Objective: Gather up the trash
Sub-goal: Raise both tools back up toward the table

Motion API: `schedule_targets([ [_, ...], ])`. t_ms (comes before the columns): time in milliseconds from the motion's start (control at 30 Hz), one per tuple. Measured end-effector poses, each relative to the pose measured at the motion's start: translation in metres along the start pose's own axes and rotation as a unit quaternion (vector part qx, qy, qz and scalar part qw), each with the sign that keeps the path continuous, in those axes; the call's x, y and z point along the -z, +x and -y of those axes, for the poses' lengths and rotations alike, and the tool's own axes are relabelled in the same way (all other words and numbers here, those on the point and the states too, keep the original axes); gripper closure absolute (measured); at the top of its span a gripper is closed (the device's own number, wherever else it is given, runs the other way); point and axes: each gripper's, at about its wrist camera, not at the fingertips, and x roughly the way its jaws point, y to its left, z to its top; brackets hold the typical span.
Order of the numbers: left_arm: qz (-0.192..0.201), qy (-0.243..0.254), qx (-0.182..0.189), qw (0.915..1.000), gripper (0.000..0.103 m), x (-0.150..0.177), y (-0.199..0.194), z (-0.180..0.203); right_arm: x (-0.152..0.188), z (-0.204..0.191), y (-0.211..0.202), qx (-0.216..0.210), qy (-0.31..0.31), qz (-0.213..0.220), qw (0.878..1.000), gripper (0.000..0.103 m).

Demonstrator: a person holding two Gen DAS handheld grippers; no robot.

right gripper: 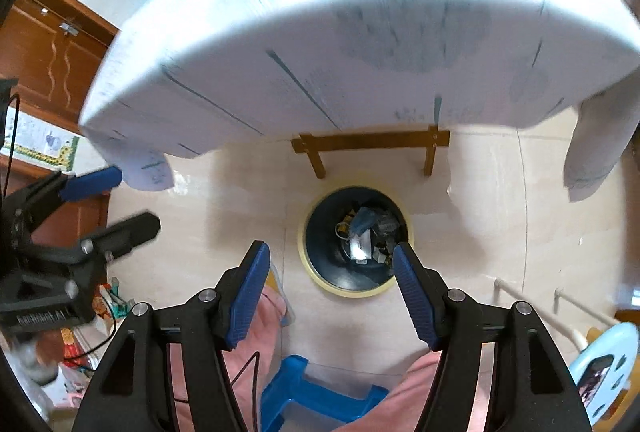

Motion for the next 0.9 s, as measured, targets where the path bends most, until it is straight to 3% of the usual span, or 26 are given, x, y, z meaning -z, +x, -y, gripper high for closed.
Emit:
schedule_targets([
  [233,0.070,0.010,0.002,0.9975,0.026,-0.050,-0.071,-0.002,-0.026,-0.012,-0.078,-0.007,-0.011,0.053,0.999,0.038],
  [533,0.156,0.035,0.007,0.9871,0.026,-0.126,-0.137,0.007,-0.087,-0.014,-0.168,0.005,-0.013,0.130,0.991,0.038],
  [767,0.200,0.079,-0.025,0.9763,0.026,-0.197,-0.147,0.020,-0.166,0.017,-0.205,0.024,0.044,0.187,0.981,0.037],
  [900,0.195,0.074,-0.024,0.9778,0.026,-0.243,-0.135,0.023,-0.213,0.050,-0.203,0.027,0.098,0.205,0.973,0.037],
])
